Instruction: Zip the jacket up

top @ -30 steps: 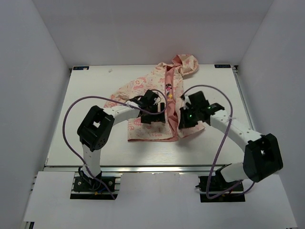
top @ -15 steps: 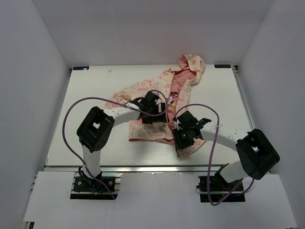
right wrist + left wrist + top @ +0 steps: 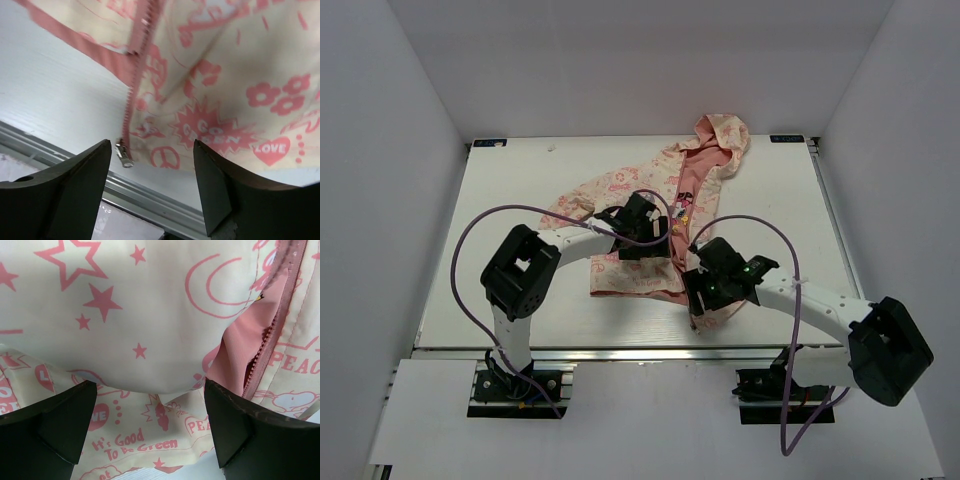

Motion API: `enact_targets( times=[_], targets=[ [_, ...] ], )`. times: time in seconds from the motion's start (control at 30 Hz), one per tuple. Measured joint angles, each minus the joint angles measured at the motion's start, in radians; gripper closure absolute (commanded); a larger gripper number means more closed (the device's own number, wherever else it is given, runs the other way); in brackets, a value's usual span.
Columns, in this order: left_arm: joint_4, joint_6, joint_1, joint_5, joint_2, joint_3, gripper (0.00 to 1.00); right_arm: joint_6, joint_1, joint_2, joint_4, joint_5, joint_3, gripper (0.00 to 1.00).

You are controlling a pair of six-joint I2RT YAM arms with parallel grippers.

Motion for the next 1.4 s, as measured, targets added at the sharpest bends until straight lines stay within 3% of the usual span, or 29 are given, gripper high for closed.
enact_targets(
  times=[0.1,0.17,0.4,0.57,0.7,0.83,0.87,1.17,1.4],
  targets=[
    [0.0,0.0,-0.004,-0.01,-0.001,0.0,0.02,0.027,0.002,0.015,-0.016,0.027,-0.015,0.28],
    [-0.001,-0.003,-0.008,-0.014,-0.002,0.0,0.02,0.048,0.007,0.022,-0.016,0.037,-0.032,0.2],
    [-0.004,-0.007,-0.014,-0.023,-0.002,0.0,0.02,0.114,0.089,0.078,-0.011,0.107,-0.055,0.22],
    [-0.01,-0.01,-0.016,-0.029,-0.002,0.002,0.02,0.177,0.136,0.108,-0.013,0.192,-0.043,0.45],
    [-0.017,-0.013,-0.017,-0.03,-0.002,0.004,0.02,0.217,0.155,0.126,-0.008,0.211,-0.032,0.47],
    [-0.028,-0.014,-0.018,-0.03,-0.002,0.007,0.02,0.238,0.17,0.138,0.011,0.216,-0.024,0.95],
    [-0.032,-0.014,-0.018,-0.03,-0.002,0.008,0.02,0.243,0.172,0.139,0.017,0.216,-0.024,0.98],
    [-0.126,0.004,-0.045,-0.037,-0.035,0.008,0.02,0.253,0.174,0.01,0.029,0.21,-0.048,1.0],
    [-0.093,0.026,-0.061,0.051,-0.231,-0.088,0.02,0.214,0.129,-0.174,0.072,0.156,-0.044,1.0]
  ],
)
